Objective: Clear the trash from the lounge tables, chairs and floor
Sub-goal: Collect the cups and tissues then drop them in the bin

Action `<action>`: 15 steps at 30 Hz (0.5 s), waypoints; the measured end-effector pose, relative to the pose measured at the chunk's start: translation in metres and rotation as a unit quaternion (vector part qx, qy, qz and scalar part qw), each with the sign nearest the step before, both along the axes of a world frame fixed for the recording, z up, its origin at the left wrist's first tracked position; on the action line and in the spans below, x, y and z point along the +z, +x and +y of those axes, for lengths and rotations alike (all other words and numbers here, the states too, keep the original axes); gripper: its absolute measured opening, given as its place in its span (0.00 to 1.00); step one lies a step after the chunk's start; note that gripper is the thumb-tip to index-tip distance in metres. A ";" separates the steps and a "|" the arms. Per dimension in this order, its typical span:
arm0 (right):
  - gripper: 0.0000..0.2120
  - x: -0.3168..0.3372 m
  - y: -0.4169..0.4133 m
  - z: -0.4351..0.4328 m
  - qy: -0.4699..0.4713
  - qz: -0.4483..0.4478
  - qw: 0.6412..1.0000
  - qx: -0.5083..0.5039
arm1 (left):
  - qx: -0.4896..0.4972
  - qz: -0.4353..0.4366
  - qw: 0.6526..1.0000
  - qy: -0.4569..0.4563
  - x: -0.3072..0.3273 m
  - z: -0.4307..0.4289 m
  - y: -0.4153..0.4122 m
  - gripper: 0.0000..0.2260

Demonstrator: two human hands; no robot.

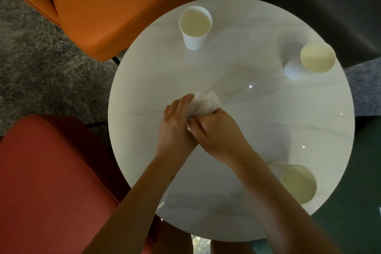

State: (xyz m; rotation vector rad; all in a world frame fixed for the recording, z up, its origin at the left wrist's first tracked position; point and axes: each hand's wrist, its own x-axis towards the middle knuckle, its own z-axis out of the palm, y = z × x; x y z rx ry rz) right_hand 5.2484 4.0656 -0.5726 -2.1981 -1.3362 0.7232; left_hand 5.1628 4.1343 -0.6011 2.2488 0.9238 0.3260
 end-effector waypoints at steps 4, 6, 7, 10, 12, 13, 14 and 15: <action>0.13 0.003 0.004 -0.011 0.152 -0.114 0.973 -0.131 | 0.009 0.005 1.000 -0.027 -0.002 0.003 0.000 0.33; 0.13 0.004 0.002 -0.013 0.155 -0.121 0.966 -0.167 | 0.008 -0.005 0.999 -0.043 -0.002 0.004 0.000 0.34; 0.15 0.004 0.001 -0.013 0.146 -0.107 0.970 -0.161 | 0.006 -0.009 0.999 -0.043 -0.002 0.004 0.000 0.34; 0.16 0.001 -0.005 -0.015 0.107 -0.086 0.985 -0.101 | -0.003 -0.007 1.000 -0.015 -0.001 0.003 0.002 0.31; 0.20 0.000 -0.010 -0.013 0.048 -0.088 0.993 -0.066 | -0.016 -0.004 1.000 0.001 -0.001 0.001 0.003 0.26; 0.22 -0.001 -0.012 -0.012 0.017 -0.092 0.994 -0.050 | -0.021 0.000 1.000 0.004 -0.002 0.000 0.003 0.23; 0.24 -0.003 -0.014 -0.011 -0.005 -0.090 0.995 -0.039 | -0.020 0.003 1.000 0.003 -0.002 -0.001 0.002 0.21; 0.27 -0.004 -0.015 -0.008 -0.017 -0.082 0.996 -0.036 | -0.017 0.005 1.000 0.000 -0.002 -0.002 0.002 0.19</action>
